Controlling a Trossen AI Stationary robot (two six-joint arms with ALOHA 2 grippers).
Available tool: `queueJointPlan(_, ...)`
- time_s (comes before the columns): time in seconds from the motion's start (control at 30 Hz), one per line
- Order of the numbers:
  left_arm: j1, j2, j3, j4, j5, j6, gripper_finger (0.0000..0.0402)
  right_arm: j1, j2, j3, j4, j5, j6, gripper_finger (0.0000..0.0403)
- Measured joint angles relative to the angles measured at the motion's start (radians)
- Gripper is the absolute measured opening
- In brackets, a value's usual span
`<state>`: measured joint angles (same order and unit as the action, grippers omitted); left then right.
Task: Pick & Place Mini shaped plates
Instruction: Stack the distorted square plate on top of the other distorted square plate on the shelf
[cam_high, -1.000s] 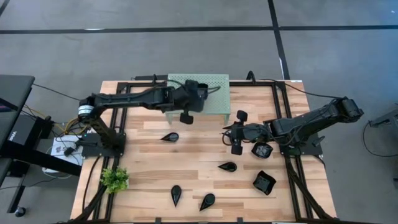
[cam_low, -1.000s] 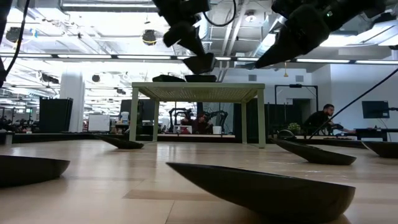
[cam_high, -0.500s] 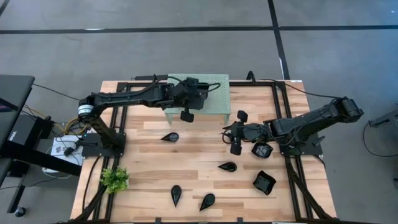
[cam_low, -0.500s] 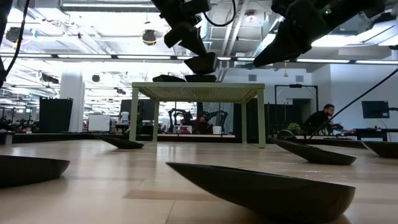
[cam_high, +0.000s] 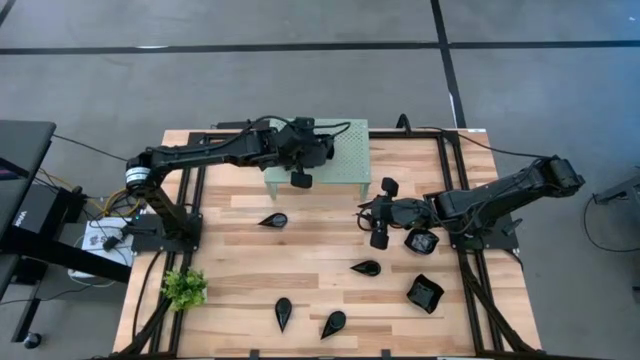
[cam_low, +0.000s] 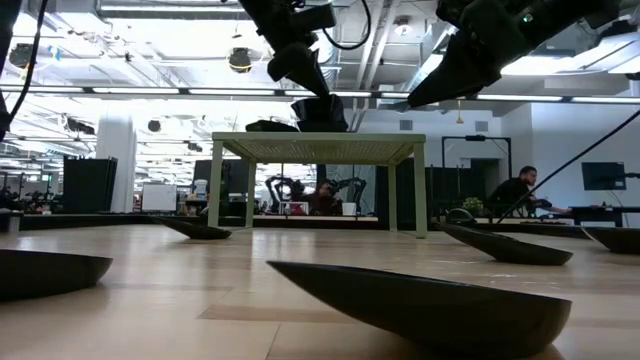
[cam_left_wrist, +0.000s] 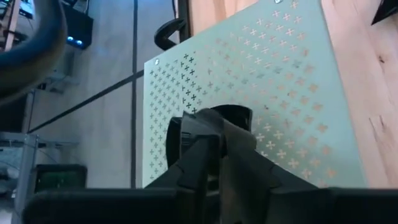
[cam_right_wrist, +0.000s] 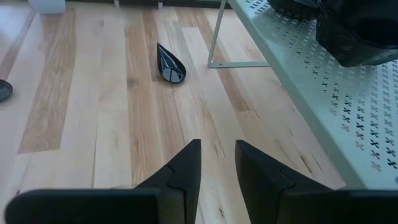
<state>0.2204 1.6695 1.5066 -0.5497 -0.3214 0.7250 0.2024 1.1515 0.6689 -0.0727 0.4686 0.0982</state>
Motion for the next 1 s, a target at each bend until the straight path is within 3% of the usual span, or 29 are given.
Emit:
queueJointPlan(0.3,-0.018,0.000,0.000,0.075,0.019,-0.008,0.0105,-0.003,0.000,0.000,0.000,0.000,-0.020,0.0093)
queueJointPlan(0.57,-0.020,0.000,-0.003,0.050,0.019,-0.084,0.0107,-0.003,0.000,0.000,0.003,0.000,-0.049,0.0093)
queueJointPlan(0.77,-0.024,0.000,-0.084,0.060,0.012,-0.055,0.0108,-0.003,0.000,0.000,0.004,0.000,-0.055,0.0093)
queueJointPlan(1.0,-0.025,0.000,-0.148,0.357,-0.020,0.005,0.0108,-0.003,0.000,0.000,0.005,0.000,-0.055,0.0093)
